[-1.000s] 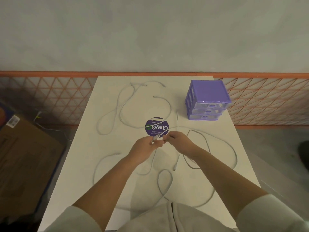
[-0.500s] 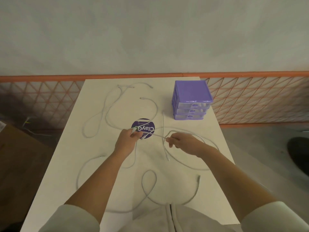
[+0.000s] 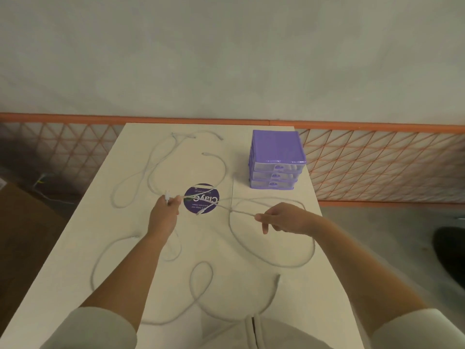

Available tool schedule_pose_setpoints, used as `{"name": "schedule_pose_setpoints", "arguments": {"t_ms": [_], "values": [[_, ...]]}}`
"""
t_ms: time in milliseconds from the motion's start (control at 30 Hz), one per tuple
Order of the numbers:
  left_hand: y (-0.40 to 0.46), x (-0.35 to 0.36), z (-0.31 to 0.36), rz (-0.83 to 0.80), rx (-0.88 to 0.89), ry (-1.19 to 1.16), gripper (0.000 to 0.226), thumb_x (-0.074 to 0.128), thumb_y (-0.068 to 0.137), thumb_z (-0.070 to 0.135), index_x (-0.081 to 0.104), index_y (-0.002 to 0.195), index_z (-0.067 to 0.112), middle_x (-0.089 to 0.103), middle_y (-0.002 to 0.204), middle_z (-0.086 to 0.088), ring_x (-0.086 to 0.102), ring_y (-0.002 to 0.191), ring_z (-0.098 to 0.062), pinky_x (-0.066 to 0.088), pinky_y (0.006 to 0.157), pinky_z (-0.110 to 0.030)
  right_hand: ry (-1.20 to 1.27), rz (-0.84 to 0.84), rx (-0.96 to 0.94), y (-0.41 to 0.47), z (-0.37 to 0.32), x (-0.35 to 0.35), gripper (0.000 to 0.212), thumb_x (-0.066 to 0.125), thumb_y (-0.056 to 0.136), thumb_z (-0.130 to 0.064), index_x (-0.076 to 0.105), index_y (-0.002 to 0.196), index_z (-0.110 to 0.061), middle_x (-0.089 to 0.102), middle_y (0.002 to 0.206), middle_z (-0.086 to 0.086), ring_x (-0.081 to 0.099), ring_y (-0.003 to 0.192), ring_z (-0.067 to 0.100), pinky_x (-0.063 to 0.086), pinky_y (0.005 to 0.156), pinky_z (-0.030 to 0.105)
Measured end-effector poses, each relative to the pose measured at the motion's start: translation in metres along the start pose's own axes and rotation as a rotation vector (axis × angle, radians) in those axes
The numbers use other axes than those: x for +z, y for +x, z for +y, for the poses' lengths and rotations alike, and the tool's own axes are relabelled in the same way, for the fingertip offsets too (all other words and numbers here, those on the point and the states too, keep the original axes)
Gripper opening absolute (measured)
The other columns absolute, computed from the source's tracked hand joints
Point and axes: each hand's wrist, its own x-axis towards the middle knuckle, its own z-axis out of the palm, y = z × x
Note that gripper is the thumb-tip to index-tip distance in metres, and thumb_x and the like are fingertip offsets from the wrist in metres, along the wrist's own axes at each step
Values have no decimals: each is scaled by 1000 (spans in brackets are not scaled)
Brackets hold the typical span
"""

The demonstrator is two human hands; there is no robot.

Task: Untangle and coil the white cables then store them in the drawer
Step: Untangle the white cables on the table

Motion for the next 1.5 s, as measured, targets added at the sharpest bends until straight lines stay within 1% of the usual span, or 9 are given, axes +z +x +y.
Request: {"name": "schedule_pose_setpoints", "arguments": {"t_ms": [167, 300, 400, 633, 833, 1000, 1133, 1333, 1500], "values": [[-4, -1, -9, 77, -62, -62, 25, 56, 96, 34, 52, 93, 9, 57, 85, -7, 52, 84, -26, 38, 77, -34, -60, 180, 32, 4, 27, 1, 46, 56, 89, -59, 65, 65, -21, 47, 58, -6, 43, 54, 14, 35, 56, 28], [-5, -8, -19, 187, -139, -91, 26, 54, 96, 34, 50, 97, 9, 54, 89, -11, 50, 83, -27, 37, 74, -34, -60, 185, 87, 5, 61, 6, 24, 49, 95, -42, 64, 79, -31, 66, 93, -1, 59, 86, 23, 44, 73, 31], [-6, -14, -27, 209, -157, -69, 27, 54, 96, 35, 50, 97, 8, 54, 87, -12, 49, 80, -28, 37, 71, -34, -105, 191, 116, -1, 83, 5, 18, 48, 88, -49, 63, 81, -41, 67, 103, -8, 57, 98, 19, 46, 91, 35], [-6, -13, -23, 153, -130, -87, 27, 58, 94, 36, 51, 90, 10, 50, 74, -4, 48, 77, -27, 37, 71, -34, -342, 610, -129, -15, 75, -35, 27, 52, 91, -56, 74, 92, -41, 49, 65, -9, 50, 76, 15, 33, 83, 35], [-8, -10, -10, 51, -77, 81, 29, 60, 91, 41, 55, 86, 13, 56, 77, -3, 53, 79, -27, 39, 72, -36, -66, 487, 54, -15, 98, -48, 18, 63, 88, -48, 77, 92, -39, 72, 95, -15, 62, 96, 10, 44, 79, 24], [-24, 9, -1, -21, -44, 105, 25, 60, 91, 37, 53, 77, 19, 59, 79, -1, 54, 79, -24, 38, 70, -35, -339, 385, 200, -3, 125, -31, 27, 44, 98, -45, 71, 100, -44, 67, 109, -10, 55, 113, 18, 26, 101, 35], [-32, 22, 9, -78, -11, 82, 22, 60, 91, 34, 53, 74, 23, 61, 77, 2, 54, 77, -23, 36, 68, -34, -374, 356, 241, 3, 130, -19, 29, 42, 100, -41, 68, 113, -39, 62, 118, -5, 53, 115, 20, 31, 100, 33], [-33, 29, 16, -141, -10, 20, 29, 57, 71, 50, 60, 75, 22, 70, 90, -3, 62, 90, -24, 45, 81, -39, -381, 371, 112, 28, 89, 14, 29, 47, 98, -29, 68, 118, -32, 63, 122, -3, 53, 116, 20, 39, 98, 31], [-33, 37, 22, -216, 0, -75, 22, 69, 82, 37, 60, 73, 19, 67, 89, -3, 59, 87, -20, 40, 81, -34, -120, 296, -75, 49, 18, 57, 33, 49, 100, -29, 62, 129, -20, 63, 125, 2, 55, 117, 20, 37, 99, 25]]}}
